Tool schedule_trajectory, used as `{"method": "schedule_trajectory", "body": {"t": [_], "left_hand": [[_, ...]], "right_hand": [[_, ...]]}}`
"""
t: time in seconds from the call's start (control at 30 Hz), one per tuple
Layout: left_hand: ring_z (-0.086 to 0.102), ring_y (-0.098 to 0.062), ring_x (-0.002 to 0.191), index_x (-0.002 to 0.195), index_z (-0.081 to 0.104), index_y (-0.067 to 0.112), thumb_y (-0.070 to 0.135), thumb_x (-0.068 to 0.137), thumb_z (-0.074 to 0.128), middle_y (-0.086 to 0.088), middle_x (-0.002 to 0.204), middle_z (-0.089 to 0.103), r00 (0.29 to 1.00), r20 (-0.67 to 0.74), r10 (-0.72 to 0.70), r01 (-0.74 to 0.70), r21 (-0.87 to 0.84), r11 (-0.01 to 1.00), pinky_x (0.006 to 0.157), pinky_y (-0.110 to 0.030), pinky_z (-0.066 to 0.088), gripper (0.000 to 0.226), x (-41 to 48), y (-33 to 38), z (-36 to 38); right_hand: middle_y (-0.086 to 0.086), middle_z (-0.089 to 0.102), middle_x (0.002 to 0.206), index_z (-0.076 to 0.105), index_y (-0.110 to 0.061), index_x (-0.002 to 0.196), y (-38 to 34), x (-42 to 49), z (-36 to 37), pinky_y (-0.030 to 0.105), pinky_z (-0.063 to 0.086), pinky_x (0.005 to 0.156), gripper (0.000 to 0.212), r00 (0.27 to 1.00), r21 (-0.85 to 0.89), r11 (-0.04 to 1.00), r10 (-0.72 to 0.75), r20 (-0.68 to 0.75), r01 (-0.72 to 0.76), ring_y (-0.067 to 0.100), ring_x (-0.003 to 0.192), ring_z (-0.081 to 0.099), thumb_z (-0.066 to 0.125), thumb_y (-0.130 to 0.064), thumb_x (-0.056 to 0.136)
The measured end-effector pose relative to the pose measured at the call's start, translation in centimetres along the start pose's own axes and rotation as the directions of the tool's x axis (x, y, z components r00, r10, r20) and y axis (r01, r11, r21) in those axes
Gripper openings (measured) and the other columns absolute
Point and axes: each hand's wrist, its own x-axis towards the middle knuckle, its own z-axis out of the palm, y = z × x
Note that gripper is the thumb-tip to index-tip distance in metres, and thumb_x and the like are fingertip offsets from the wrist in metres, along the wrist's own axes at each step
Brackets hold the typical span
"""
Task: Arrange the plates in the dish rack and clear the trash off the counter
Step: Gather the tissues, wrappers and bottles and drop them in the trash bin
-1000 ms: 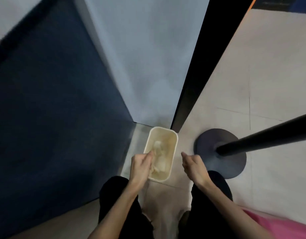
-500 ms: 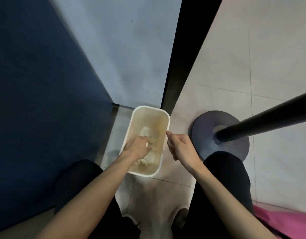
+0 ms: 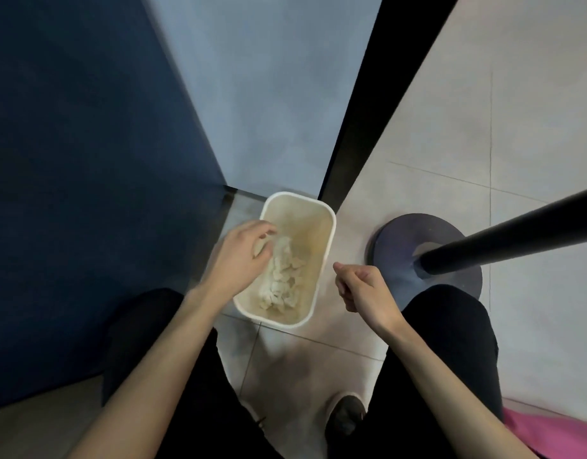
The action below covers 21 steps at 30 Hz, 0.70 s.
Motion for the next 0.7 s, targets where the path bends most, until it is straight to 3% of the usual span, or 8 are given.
{"method": "schedule_trajectory", "body": {"t": [0.07,0.13,0.2,0.3,0.4,0.47,0.57,0.7], "left_hand": [[0.056,-0.018,0.118,0.14,0.049,0.021,0.022,0.093,0.06,0.003,0.134,0.058,0.987,-0.052,-0.155,0.158,0.077,0.984,0.094,-0.037,0.048,0.048,-0.4,-1.9,-1.0],[0.055,-0.024,0.123,0.151,0.032,0.021,0.023,0.092,0.059,0.001,0.14,0.055,0.935,0.076,-0.347,0.34,0.091,0.936,0.098,-0.046,0.048,0.065,-0.7,-2.9,-0.9],[0.061,-0.027,0.115,0.147,0.037,0.023,0.018,0.092,0.056,-0.002,0.131,0.063,0.894,0.199,-0.402,0.385,0.119,0.915,0.094,-0.046,0.051,0.058,-1.0,-2.5,-0.5],[0.063,-0.03,0.104,0.132,0.053,0.03,0.004,0.088,0.046,-0.003,0.118,0.069,0.911,0.182,-0.37,0.348,0.142,0.927,0.086,-0.044,0.054,0.052,-1.9,-1.9,-0.4],[0.063,-0.027,0.105,0.135,0.054,0.035,0.006,0.09,0.044,0.002,0.116,0.068,0.899,0.175,-0.401,0.391,0.09,0.916,0.088,-0.043,0.054,0.055,-2.2,-1.8,-0.8],[0.063,-0.026,0.106,0.138,0.052,0.035,0.015,0.095,0.048,0.001,0.116,0.068,0.893,0.189,-0.408,0.399,0.085,0.913,0.089,-0.043,0.053,0.047,-2.1,-1.8,-0.8],[0.063,-0.024,0.103,0.141,0.047,0.032,0.02,0.097,0.05,0.001,0.117,0.068,0.887,0.214,-0.41,0.391,0.126,0.912,0.087,-0.042,0.053,0.046,-2.1,-1.9,-0.6],[0.062,-0.027,0.103,0.143,0.043,0.032,0.01,0.094,0.048,-0.001,0.119,0.067,0.885,0.221,-0.41,0.386,0.145,0.911,0.087,-0.044,0.053,0.054,-2.1,-2.0,-0.4]], "right_hand": [[-0.002,0.033,0.052,0.039,-0.012,0.054,-0.4,0.9,0.5,0.027,0.025,0.051,0.049,0.996,-0.15,0.984,-0.089,0.026,0.091,0.012,0.048,0.029,0.053,-0.02,0.1],[-0.006,0.036,0.052,0.043,-0.013,0.054,-1.5,2.6,1.1,0.025,0.028,0.053,0.046,0.979,-0.348,0.916,-0.189,0.07,0.201,0.007,0.05,0.032,0.058,-0.019,0.097],[-0.008,0.041,0.052,0.045,-0.019,0.055,-2.7,5.2,1.9,0.023,0.031,0.055,0.043,0.959,-0.516,0.809,-0.254,0.126,0.282,0.007,0.051,0.038,0.059,-0.021,0.095],[-0.002,0.051,0.063,0.048,-0.02,0.059,-3.3,9.4,3.4,0.029,0.035,0.061,0.036,0.949,-0.658,0.685,-0.251,0.191,0.314,0.011,0.062,0.049,0.06,-0.021,0.094],[0.005,0.067,0.093,0.065,-0.015,0.096,-3.2,12.0,4.4,0.032,0.046,0.081,0.016,0.965,-0.793,0.552,-0.128,0.227,0.26,0.024,0.092,0.062,0.067,-0.029,0.088],[0.01,0.065,0.117,0.057,-0.015,0.129,-3.1,12.2,4.3,0.032,0.044,0.097,0.049,0.963,-0.846,0.464,-0.076,0.258,0.264,0.026,0.111,0.06,0.07,-0.034,0.085],[0.012,0.051,0.139,0.047,-0.014,0.142,-3.2,11.0,3.4,0.033,0.035,0.108,0.064,0.941,-0.783,0.522,-0.19,0.281,0.339,0.027,0.131,0.046,0.071,-0.029,0.086],[0.009,0.051,0.131,0.053,-0.012,0.134,-1.4,7.9,1.0,0.031,0.039,0.099,0.052,0.917,-0.746,0.57,-0.376,0.136,0.345,0.028,0.123,0.049,0.068,-0.013,0.084]]}}
